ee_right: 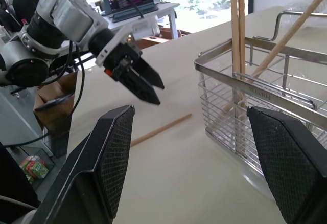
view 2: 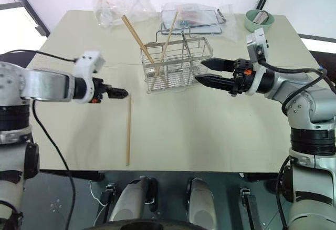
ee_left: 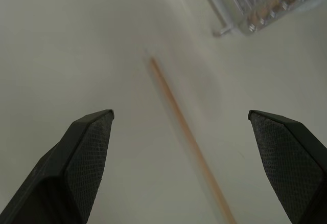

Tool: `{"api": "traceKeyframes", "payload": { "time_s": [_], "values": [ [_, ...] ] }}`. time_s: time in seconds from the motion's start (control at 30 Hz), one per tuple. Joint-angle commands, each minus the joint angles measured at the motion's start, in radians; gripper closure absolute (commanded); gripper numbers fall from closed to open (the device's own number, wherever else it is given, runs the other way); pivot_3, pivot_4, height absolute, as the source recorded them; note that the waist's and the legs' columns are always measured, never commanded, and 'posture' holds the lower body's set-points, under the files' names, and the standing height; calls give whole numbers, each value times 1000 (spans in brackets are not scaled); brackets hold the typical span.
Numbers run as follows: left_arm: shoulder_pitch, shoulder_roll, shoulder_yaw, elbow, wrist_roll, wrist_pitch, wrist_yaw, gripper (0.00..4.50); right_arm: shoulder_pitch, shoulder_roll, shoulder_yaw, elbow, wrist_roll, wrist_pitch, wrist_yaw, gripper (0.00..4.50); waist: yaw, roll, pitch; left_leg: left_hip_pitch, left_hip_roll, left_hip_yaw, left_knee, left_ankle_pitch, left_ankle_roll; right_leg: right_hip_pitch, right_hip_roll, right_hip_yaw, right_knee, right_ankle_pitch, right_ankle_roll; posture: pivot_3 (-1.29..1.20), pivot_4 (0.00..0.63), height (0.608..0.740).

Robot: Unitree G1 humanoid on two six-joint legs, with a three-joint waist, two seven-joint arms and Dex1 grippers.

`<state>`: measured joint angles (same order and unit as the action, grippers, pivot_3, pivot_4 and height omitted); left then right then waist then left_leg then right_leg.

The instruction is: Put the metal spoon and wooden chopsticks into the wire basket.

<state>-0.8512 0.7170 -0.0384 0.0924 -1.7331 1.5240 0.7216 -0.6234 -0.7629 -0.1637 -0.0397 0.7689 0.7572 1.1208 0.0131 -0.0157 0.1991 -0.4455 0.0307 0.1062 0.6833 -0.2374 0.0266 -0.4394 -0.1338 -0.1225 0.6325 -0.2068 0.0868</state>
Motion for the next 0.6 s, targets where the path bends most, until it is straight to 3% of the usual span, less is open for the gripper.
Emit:
{"api": "traceKeyframes", "payload": {
  "time_s": [0.03, 0.33, 0.47, 0.6],
  "values": [
    [-3, 4, -114, 22, -196, -127, 175, 69, 6, 5, -39, -53, 26, -5, -22, 885, 1, 0, 0, 0, 0, 0, 0, 0, 0, 0, 0, 0, 0, 0, 0, 0, 150, 707],
    [-12, -39, -252, 139, -239, -175, 293, 69, 54, 15, -80, -106, 64, 3, -90, 885, 3, 1, -1, 1, 0, 1, 0, 0, 0, 1, 1, 0, 0, 0, 0, 0, 150, 707],
    [-11, -62, -275, 175, -239, -175, 322, 1377, 66, 15, -91, -122, 76, 3, -108, 885, 4, 3, -2, 3, 0, 0, 0, 0, 1, 4, 1, -1, -1, 0, 0, 0, 150, 707],
    [-25, -78, -290, 182, -239, -165, 334, 3473, 68, 13, -98, -121, 81, 0, -122, 885, 12, 3, -3, 3, -1, 0, 0, 0, 1, 4, 1, -1, -1, 0, 0, 0, 150, 707]
  ]
}}
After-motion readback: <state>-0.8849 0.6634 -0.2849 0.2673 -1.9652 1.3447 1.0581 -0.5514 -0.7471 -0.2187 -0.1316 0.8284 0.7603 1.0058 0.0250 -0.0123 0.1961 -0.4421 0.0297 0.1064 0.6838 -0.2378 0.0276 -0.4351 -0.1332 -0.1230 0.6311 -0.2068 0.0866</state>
